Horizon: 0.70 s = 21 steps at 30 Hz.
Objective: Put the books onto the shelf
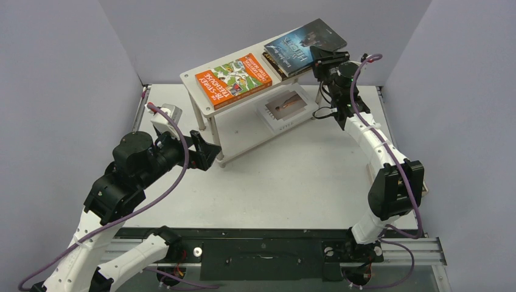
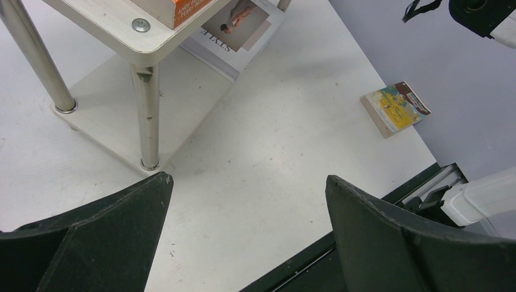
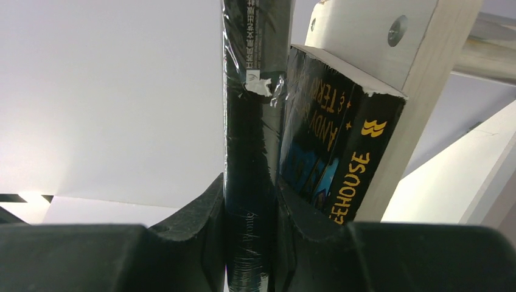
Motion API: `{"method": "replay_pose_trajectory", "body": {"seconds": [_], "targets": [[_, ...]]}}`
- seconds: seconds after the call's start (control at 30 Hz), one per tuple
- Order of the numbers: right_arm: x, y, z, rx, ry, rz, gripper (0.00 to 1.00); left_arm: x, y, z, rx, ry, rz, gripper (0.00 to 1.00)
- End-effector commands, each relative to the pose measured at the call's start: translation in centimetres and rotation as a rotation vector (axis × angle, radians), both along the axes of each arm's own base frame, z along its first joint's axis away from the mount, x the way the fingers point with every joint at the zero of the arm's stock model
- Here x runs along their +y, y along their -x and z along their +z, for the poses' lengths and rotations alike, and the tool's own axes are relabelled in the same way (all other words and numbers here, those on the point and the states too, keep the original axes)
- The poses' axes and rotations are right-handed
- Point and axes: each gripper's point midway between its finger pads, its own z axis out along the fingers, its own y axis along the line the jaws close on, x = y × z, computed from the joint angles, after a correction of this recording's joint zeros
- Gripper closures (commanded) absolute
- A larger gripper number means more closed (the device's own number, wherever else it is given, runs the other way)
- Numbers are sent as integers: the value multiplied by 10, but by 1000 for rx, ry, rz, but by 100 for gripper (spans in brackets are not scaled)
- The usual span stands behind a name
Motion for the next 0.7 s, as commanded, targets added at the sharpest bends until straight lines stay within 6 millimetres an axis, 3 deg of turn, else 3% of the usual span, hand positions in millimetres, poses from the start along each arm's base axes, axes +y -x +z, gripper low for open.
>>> {"method": "replay_pose_trajectory", "body": {"seconds": [0.0, 0.6, 0.67], "targets": [[-10, 37, 99, -295, -114, 14, 100, 2, -1, 16, -43, 25, 11, 4], [7, 37, 89, -274, -122, 71, 100, 2, -2, 20, -58, 26, 9, 4], [8, 37, 87, -265, -112, 70, 92, 2, -2, 21, -60, 26, 9, 4]]}}
